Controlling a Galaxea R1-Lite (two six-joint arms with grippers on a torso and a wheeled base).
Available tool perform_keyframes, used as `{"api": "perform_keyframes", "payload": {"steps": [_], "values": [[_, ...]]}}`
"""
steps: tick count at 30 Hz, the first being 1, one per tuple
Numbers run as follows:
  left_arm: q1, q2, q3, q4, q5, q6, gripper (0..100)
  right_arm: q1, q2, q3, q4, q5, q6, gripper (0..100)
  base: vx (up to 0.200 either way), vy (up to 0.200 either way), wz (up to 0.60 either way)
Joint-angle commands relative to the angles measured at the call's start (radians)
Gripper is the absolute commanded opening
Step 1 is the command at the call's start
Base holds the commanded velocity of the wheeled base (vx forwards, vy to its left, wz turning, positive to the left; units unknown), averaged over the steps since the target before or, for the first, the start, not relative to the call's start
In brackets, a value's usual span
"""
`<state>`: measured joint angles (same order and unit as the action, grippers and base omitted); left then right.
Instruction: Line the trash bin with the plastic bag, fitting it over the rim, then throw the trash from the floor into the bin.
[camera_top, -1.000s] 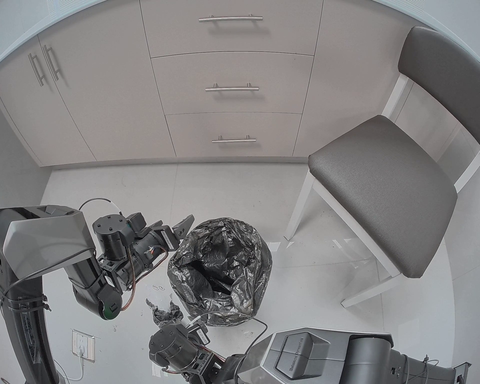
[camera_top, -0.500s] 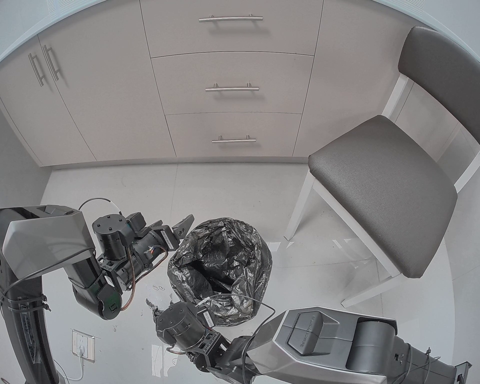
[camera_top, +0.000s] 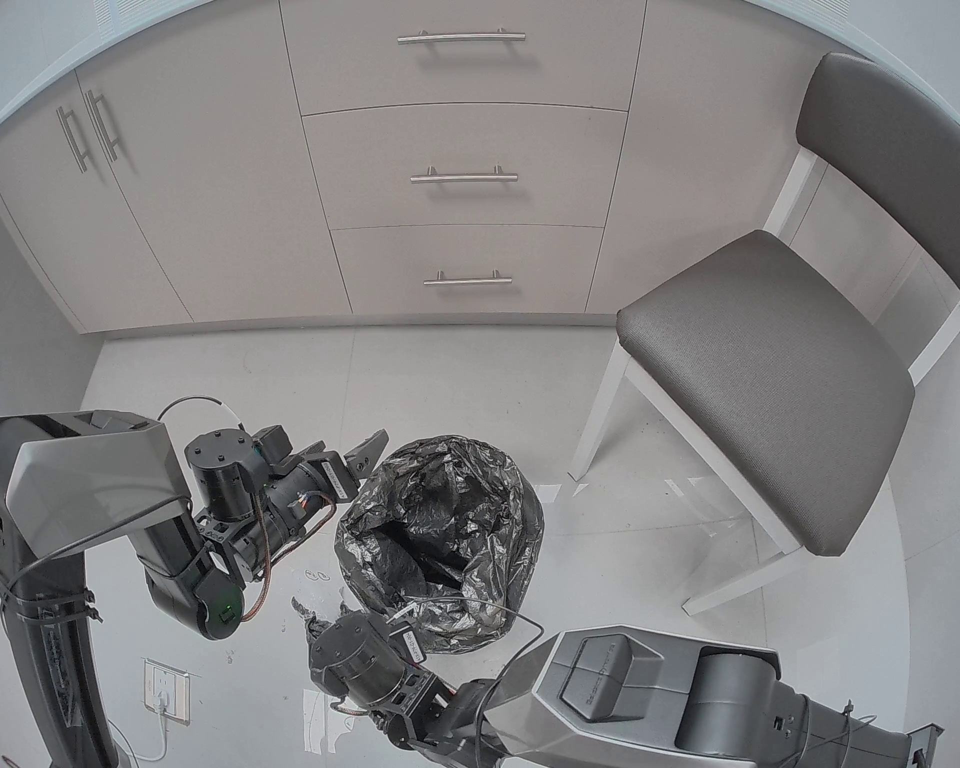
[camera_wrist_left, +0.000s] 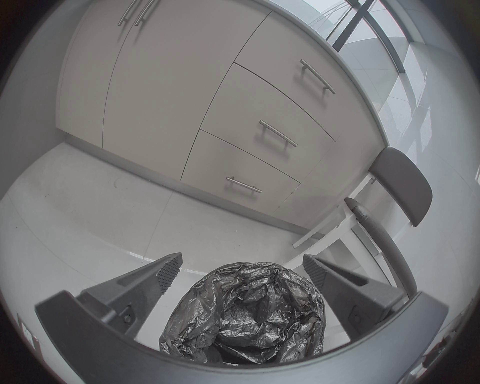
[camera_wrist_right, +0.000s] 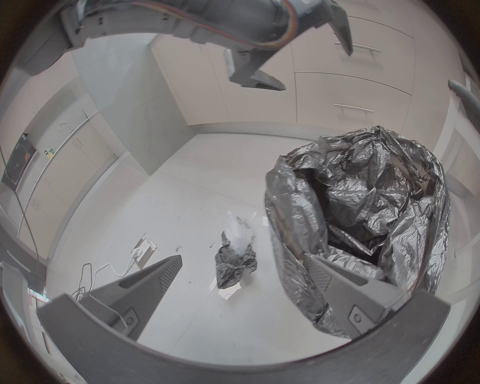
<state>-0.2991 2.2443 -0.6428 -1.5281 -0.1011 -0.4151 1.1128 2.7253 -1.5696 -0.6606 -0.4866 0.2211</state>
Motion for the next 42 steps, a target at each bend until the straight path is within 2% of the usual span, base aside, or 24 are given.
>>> {"api": "perform_keyframes", "payload": {"steps": [1,6,16,22,27,29,33,37,39,42], "values": [[0.0,0.003,0.002,0.0,0.001,-0.001,100,0.027,0.002,0.006,-0.001,0.002,0.004,100,0.0,0.0,0.0],[0.008,0.0,0.014,0.0,0.001,-0.001,100,0.065,-0.003,0.017,0.003,0.037,0.017,100,0.0,0.0,0.0],[0.009,-0.005,0.031,0.0,0.0,-0.001,100,0.068,-0.007,0.022,0.006,0.037,0.035,100,0.0,0.0,0.0],[0.008,-0.011,0.031,-0.001,0.0,-0.001,100,0.058,-0.121,0.091,0.004,0.008,0.035,100,0.0,0.0,0.0],[0.002,-0.023,0.031,0.0,0.0,-0.001,100,0.039,-0.199,0.177,-0.005,-0.058,0.035,100,0.0,0.0,0.0],[0.0,-0.031,0.031,-0.001,0.0,-0.001,100,-0.002,-0.228,0.23,-0.01,-0.093,0.038,100,0.0,0.0,0.0],[0.0,-0.031,0.029,-0.001,0.0,-0.002,100,-0.074,-0.263,0.286,-0.048,-0.115,0.027,100,0.0,0.0,0.0],[0.0,-0.029,0.029,-0.001,-0.002,-0.025,100,-0.139,-0.288,0.237,-0.077,-0.164,-0.037,100,0.0,0.0,0.0],[0.0,-0.029,0.029,-0.001,-0.002,-0.028,100,-0.151,-0.289,0.221,-0.079,-0.167,-0.049,100,0.0,0.0,0.0],[0.0,-0.029,0.029,0.0,-0.002,-0.028,100,-0.215,-0.28,0.157,-0.079,-0.17,-0.098,100,0.0,0.0,0.0]]}}
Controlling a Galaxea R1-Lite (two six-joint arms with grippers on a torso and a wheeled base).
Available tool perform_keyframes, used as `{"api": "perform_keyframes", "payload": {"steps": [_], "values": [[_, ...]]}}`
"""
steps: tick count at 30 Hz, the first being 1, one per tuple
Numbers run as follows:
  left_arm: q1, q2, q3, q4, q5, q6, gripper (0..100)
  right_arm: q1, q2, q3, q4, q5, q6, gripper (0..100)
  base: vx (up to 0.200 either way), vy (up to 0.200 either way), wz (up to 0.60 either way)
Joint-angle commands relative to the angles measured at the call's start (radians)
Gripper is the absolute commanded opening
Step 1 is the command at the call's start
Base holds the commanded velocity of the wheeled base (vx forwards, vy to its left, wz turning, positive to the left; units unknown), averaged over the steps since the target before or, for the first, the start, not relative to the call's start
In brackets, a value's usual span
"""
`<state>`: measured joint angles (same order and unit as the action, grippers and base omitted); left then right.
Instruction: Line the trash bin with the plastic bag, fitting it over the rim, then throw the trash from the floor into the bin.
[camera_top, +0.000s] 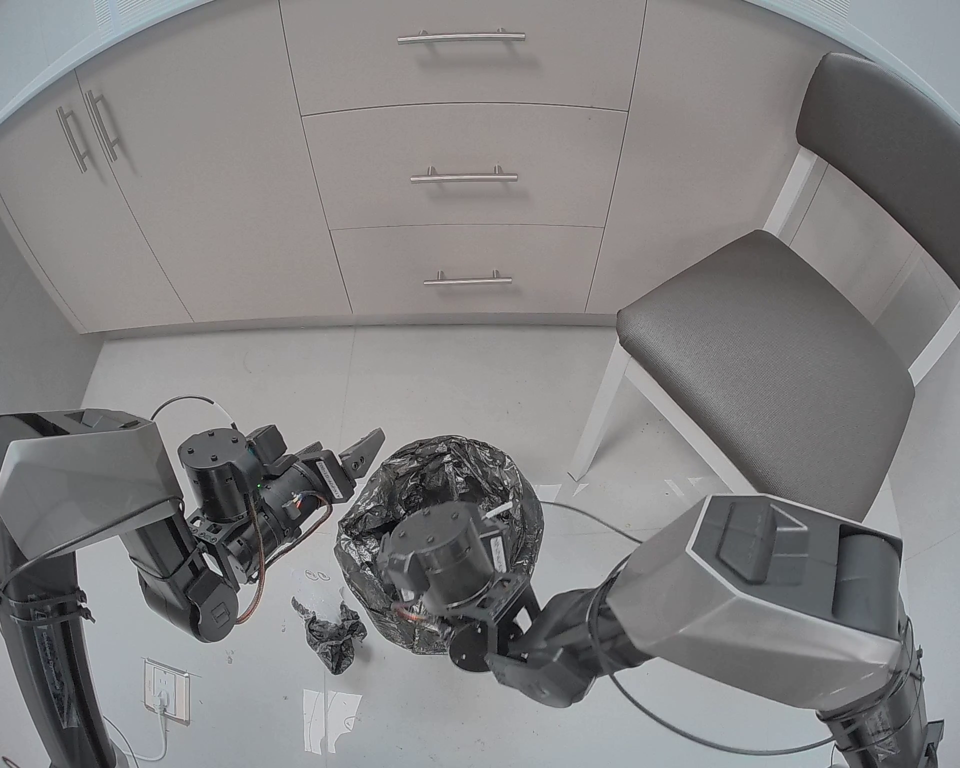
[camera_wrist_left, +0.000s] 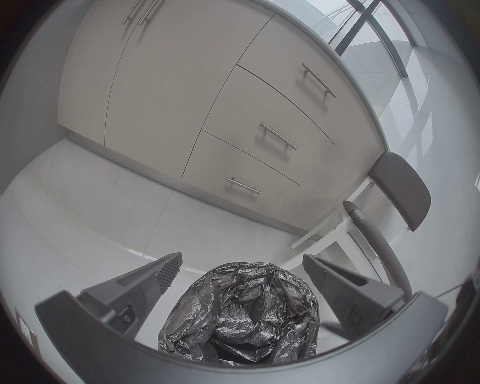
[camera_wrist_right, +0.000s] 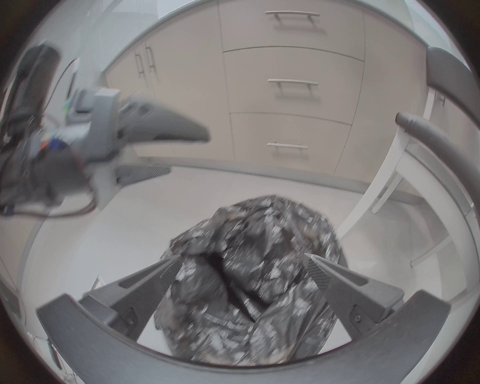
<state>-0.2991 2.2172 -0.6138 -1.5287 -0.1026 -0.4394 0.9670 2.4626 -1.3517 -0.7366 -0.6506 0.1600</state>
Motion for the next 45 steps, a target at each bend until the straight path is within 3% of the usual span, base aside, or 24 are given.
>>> {"api": "perform_keyframes", "payload": {"steps": [1,10,19,32,45], "values": [[-0.002,-0.002,0.0,0.001,0.0,-0.004,100,-0.073,-0.016,-0.064,-0.003,-0.006,-0.039,100,0.0,0.0,0.0],[-0.002,0.002,0.006,-0.001,0.001,-0.002,100,-0.202,0.047,-0.136,-0.004,-0.006,-0.05,100,0.0,0.0,0.0],[-0.006,0.006,0.006,-0.001,0.001,-0.004,100,-0.241,0.061,-0.145,-0.004,-0.006,-0.051,100,0.0,0.0,0.0],[-0.006,0.013,0.006,-0.001,0.003,-0.004,100,-0.237,0.082,-0.112,-0.046,-0.009,-0.051,100,0.0,0.0,0.0],[-0.006,0.021,0.005,-0.001,0.001,-0.004,100,-0.303,0.148,-0.182,-0.081,-0.011,-0.068,100,0.0,0.0,0.0]]}}
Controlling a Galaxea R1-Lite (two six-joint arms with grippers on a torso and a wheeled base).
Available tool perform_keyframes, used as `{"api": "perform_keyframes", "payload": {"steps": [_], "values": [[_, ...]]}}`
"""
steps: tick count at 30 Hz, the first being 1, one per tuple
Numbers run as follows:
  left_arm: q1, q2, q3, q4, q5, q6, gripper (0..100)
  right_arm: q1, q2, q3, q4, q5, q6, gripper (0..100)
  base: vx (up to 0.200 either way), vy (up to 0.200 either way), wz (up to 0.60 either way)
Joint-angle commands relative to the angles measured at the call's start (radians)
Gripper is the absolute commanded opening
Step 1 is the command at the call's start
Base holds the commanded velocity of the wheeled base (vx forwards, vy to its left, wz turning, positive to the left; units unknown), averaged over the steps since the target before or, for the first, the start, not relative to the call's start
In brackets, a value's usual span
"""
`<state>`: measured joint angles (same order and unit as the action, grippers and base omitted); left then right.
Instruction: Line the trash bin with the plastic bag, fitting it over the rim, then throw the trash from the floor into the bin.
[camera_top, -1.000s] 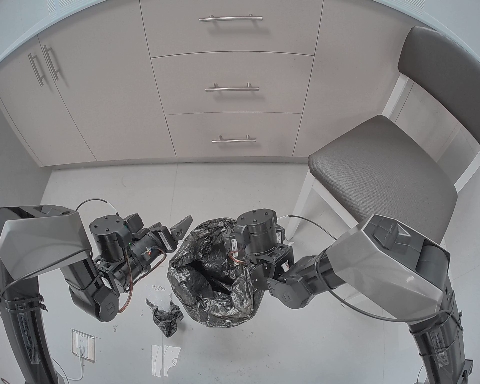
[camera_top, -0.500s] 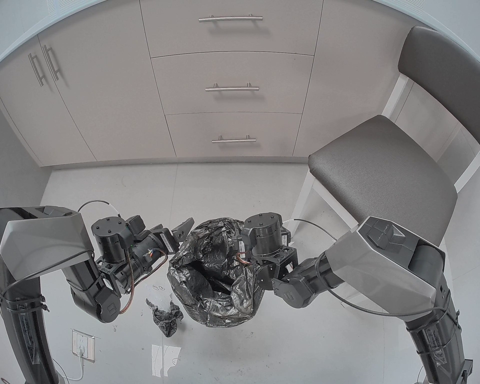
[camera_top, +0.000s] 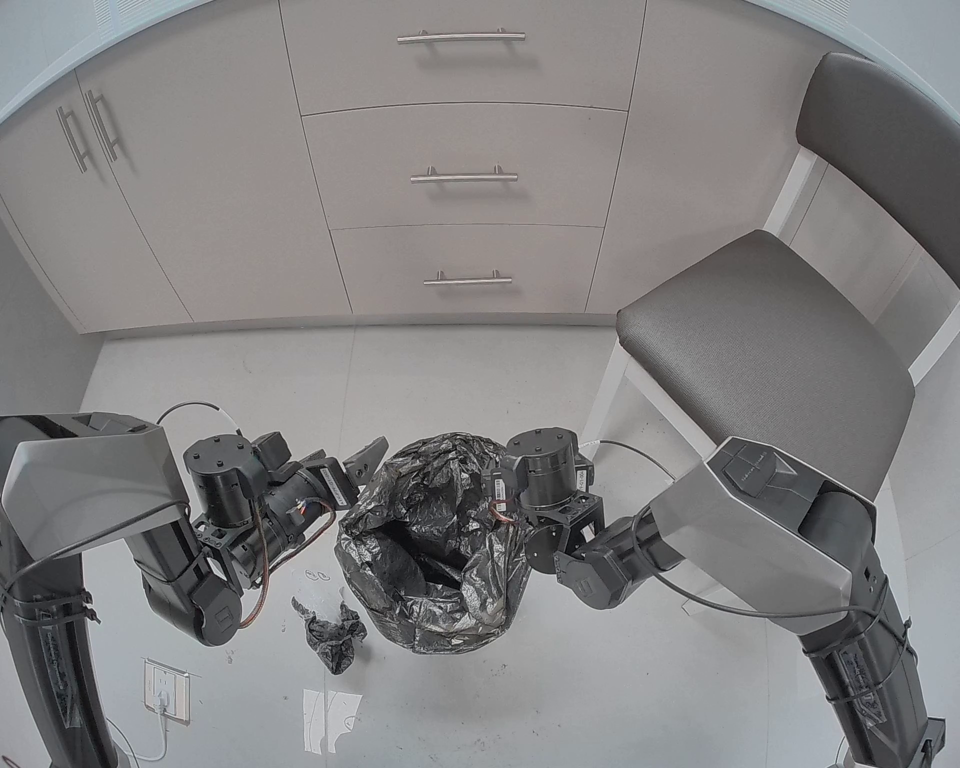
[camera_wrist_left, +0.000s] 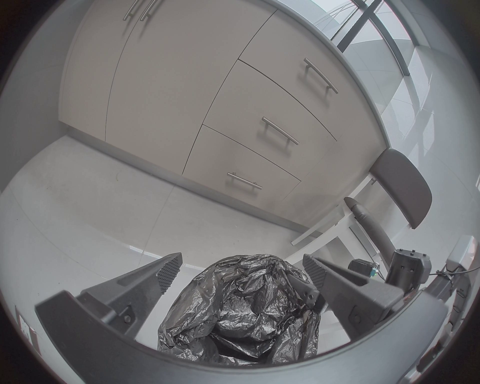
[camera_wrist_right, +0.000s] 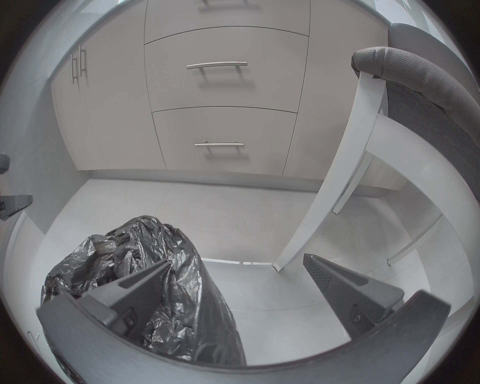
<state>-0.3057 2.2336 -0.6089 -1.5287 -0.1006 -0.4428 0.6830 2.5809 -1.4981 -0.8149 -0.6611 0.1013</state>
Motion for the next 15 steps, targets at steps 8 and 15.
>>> {"api": "perform_keyframes", "payload": {"steps": [8,15], "values": [[-0.004,0.008,0.001,-0.001,-0.001,-0.001,100,-0.043,0.062,-0.057,0.0,0.0,-0.011,100,0.0,0.0,0.0],[-0.004,0.011,0.0,-0.001,-0.001,-0.001,100,-0.063,0.101,-0.088,0.0,0.0,-0.011,100,0.0,0.0,0.0]]}}
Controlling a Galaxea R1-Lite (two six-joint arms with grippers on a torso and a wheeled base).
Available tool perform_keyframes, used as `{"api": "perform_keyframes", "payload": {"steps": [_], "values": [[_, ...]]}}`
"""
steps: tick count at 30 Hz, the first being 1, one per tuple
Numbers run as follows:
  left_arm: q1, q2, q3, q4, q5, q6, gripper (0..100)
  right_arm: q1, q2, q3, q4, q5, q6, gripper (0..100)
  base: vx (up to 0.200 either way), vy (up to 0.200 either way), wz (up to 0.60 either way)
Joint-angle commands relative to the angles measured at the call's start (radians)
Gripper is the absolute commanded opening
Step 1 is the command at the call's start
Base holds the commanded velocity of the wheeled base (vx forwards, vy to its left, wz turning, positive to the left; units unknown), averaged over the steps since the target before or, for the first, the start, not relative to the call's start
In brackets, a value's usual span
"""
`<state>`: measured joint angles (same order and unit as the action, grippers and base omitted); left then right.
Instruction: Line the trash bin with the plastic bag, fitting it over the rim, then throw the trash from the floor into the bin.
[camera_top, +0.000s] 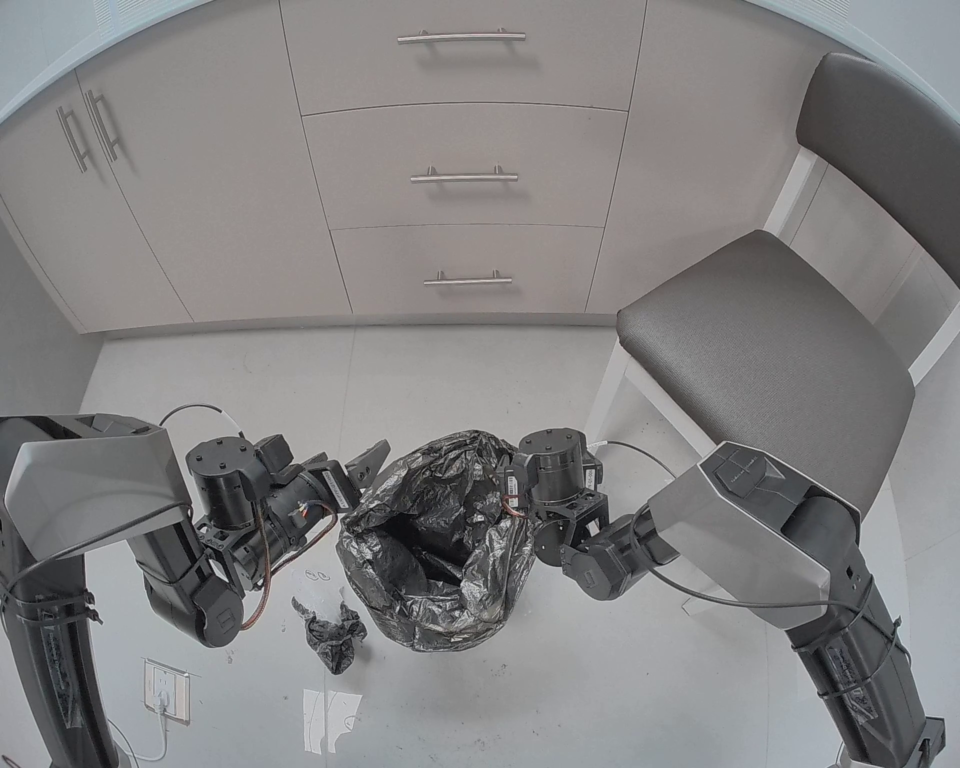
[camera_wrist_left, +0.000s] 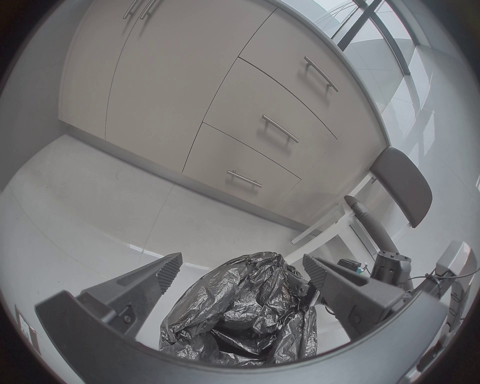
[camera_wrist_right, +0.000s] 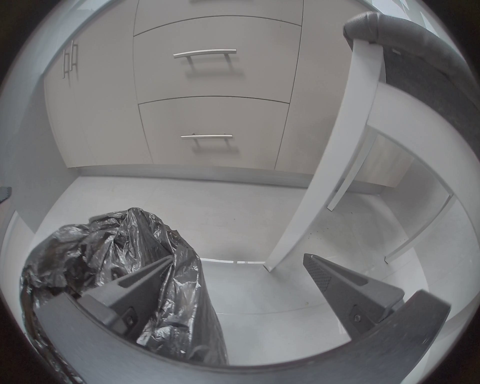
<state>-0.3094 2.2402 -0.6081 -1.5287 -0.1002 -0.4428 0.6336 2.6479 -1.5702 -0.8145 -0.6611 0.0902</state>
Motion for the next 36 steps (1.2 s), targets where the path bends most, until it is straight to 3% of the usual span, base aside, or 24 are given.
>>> {"api": "perform_keyframes", "payload": {"steps": [1,18,22,31,36], "values": [[-0.001,0.004,-0.001,-0.001,-0.001,-0.001,100,-0.02,0.038,-0.019,0.001,0.0,0.0,100,0.0,0.0,0.0],[-0.002,0.01,0.001,-0.001,0.001,0.001,100,-0.046,0.04,-0.04,-0.002,0.0,0.0,100,0.0,0.0,0.0],[-0.002,0.013,-0.001,-0.001,0.001,-0.001,100,-0.028,-0.082,0.079,-0.009,0.003,0.006,100,0.0,0.0,0.0],[-0.007,0.013,0.002,-0.001,0.001,-0.001,100,0.046,-0.18,0.257,-0.061,0.015,0.005,100,0.0,0.0,0.0],[-0.008,0.013,0.001,-0.001,0.001,-0.001,100,0.178,-0.181,0.383,-0.143,0.014,0.0,100,0.0,0.0,0.0]]}}
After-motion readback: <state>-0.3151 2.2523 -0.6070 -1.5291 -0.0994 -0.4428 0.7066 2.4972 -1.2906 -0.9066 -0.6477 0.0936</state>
